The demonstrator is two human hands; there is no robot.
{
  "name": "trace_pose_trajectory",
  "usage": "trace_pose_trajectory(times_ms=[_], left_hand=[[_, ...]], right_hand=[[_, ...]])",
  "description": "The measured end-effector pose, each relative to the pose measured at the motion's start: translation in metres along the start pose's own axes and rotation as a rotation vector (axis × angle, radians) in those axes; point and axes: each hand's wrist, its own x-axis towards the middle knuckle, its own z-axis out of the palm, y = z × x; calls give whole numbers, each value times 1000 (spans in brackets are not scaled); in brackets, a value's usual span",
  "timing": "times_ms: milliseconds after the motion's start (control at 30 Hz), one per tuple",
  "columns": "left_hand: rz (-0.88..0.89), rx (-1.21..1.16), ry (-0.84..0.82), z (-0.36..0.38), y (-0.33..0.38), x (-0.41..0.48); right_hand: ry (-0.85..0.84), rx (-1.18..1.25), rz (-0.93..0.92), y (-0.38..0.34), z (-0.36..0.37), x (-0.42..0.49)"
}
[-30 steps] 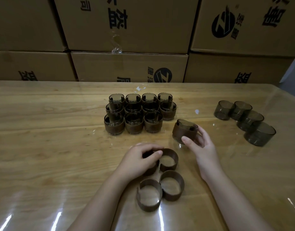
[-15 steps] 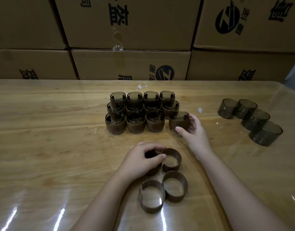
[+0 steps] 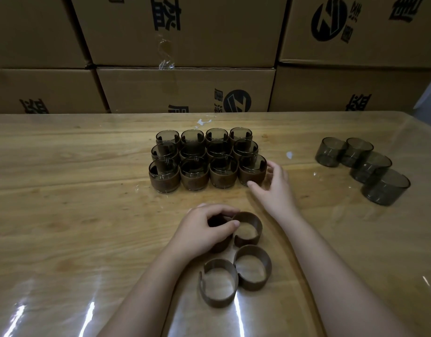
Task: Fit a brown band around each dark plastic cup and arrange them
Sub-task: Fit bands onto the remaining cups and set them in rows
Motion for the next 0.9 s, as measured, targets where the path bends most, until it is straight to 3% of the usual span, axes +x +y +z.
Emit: trace_pose_trajectory(times_ms=[400, 900], left_hand=[[-7, -25, 14, 0, 0, 0], [-8, -10, -10, 0, 1, 0]], right_hand=[[54, -11, 62, 2, 6, 10], [-46, -38, 65, 4, 4, 8]])
